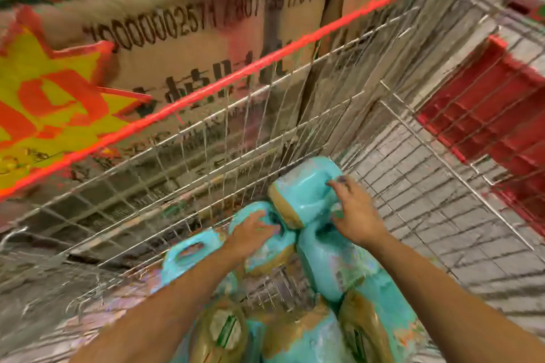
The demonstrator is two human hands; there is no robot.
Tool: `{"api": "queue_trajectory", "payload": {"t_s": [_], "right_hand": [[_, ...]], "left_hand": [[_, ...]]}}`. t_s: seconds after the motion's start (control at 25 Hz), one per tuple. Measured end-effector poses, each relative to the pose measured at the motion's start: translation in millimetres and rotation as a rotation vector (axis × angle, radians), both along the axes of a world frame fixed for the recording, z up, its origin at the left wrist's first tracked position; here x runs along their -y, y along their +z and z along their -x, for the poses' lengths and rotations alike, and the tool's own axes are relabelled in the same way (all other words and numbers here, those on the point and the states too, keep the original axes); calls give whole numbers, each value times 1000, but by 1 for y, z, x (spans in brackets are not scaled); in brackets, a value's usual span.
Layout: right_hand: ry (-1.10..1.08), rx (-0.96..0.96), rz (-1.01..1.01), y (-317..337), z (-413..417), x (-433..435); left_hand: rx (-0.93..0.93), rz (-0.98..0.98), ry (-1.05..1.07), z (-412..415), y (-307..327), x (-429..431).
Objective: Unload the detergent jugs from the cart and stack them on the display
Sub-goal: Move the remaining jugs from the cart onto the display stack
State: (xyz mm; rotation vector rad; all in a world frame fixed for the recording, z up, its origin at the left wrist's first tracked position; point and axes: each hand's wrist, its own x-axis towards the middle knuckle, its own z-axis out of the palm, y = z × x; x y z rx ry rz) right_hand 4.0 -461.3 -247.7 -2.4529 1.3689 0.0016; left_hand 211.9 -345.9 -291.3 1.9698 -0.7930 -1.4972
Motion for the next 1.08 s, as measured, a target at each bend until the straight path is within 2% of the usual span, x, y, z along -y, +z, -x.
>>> {"api": "queue_trajectory", "payload": {"t_s": [0.12,0.2,0.28,0.4,0.48,0.6,0.64,0.8,0.92,1.0,1.08], "right_hand": [[256,-62,397,-40,1,12],[401,-41,524,-56,-3,13],[459,-5,505,-62,-9,16],[484,-69,486,-51,-18,17],[458,-63,396,-31,-26,18],[381,-197,222,6,-38,20],[345,-174,180,22,-39,17],[59,158,-20,98,-27,-17],[-39,346,-170,156,-19,-43],[-83,537,-333,192,-15,-58],[-200,822,-519,219,-10,-79]], "left_hand": [[-165,77,129,32,-37,23],[-144,165,221,49,-53,31],[-119,230,291,59,-60,33],[-123,261,327,62,-52,33],[-127,278,317,55,-37,33],[-120,288,310,44,-6,23],[-117,300,318,40,11,16],[-105,337,408,28,82,-16],[-196,380,507,26,129,-43],[-294,499,585,32,159,-57],[-407,656,727,38,185,-70]]}}
